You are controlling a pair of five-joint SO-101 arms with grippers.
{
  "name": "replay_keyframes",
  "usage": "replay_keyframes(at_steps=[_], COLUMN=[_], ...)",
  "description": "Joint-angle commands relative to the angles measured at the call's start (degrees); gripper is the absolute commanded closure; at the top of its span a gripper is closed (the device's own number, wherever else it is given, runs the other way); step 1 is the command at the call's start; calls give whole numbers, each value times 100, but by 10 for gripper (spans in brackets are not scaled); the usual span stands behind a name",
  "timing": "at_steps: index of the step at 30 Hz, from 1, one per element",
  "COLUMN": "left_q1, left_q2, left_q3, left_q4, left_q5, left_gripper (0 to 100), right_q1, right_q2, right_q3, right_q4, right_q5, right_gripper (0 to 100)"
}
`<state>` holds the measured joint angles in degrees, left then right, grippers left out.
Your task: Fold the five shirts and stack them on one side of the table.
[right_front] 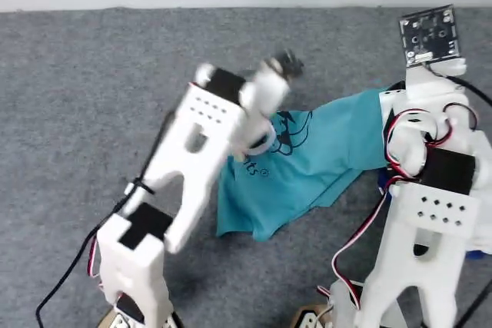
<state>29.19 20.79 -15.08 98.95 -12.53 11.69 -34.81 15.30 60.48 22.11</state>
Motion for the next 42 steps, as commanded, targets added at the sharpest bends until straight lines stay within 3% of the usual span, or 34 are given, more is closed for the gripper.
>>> replay_keyframes(at_steps=[1, 8, 20, 36, 42], left_q1=[659, 1240, 2409, 2514, 2488], left_q2=[-431, -466, -457, 835, 932], left_q3=[673, 875, 1279, 1807, 1692], left_q4=[26, 35, -149, -1169, -1415], left_q5=[62, 35, 35, 53, 62], left_gripper=[981, 923, 913, 914, 930], right_q1=[277, 1182, 1235, 1200, 778], right_q2=[-4, 22, 13, 13, -40], right_q3=[-35, 0, 281, 299, 598], right_q4=[-92, -215, -268, -215, -136], right_q5=[-9, 62, 62, 62, 62], right_gripper=[988, 988, 988, 988, 988])
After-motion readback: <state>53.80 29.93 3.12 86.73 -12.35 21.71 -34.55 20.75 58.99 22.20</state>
